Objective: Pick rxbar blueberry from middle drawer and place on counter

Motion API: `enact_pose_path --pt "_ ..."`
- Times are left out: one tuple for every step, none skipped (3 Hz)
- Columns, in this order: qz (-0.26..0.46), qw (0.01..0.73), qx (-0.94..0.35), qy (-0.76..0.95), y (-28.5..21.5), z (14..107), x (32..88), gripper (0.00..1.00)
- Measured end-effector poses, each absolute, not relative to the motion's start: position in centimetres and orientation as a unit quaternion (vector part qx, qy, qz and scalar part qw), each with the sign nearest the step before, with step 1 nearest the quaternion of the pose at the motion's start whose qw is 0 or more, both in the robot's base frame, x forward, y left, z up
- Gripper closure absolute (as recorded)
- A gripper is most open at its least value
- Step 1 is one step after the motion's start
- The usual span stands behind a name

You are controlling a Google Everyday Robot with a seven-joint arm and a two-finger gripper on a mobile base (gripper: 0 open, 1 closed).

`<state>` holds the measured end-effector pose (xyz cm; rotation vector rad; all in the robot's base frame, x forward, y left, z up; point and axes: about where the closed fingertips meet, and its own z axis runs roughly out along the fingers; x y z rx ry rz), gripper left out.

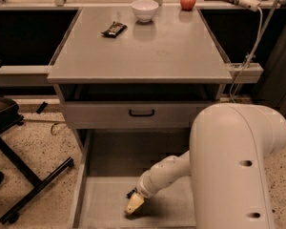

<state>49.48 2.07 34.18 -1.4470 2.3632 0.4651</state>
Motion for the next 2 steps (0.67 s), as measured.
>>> enact_pose_path --pt "0.163 0.165 -0.508 0.829 2.09 34.18 49.48 0.19" --pt "0.163 0.165 -0.508 0.829 2.09 34.18 49.48 0.42"
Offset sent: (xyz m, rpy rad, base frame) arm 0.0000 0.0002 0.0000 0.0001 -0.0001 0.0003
